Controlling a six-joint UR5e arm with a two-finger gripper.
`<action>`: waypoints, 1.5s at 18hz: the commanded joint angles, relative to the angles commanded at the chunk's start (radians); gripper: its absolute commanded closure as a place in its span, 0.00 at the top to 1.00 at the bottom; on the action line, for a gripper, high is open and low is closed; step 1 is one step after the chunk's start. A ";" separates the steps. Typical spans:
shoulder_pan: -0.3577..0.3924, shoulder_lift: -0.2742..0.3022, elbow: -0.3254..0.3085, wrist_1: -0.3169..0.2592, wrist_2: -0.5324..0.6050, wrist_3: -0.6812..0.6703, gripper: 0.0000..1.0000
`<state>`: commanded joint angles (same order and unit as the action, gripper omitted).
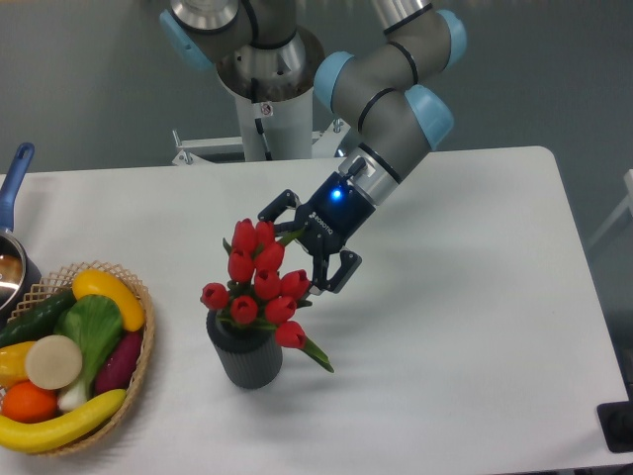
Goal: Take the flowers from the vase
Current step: 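Push the gripper fingers in around the tulip stems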
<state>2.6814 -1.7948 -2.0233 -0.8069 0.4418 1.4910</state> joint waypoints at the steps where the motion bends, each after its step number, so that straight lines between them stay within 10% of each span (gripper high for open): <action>1: 0.000 0.000 0.000 0.000 0.000 -0.002 1.00; 27: -0.048 -0.041 0.025 0.064 0.006 0.035 1.00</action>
<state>2.6338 -1.8362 -1.9988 -0.7425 0.4479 1.5263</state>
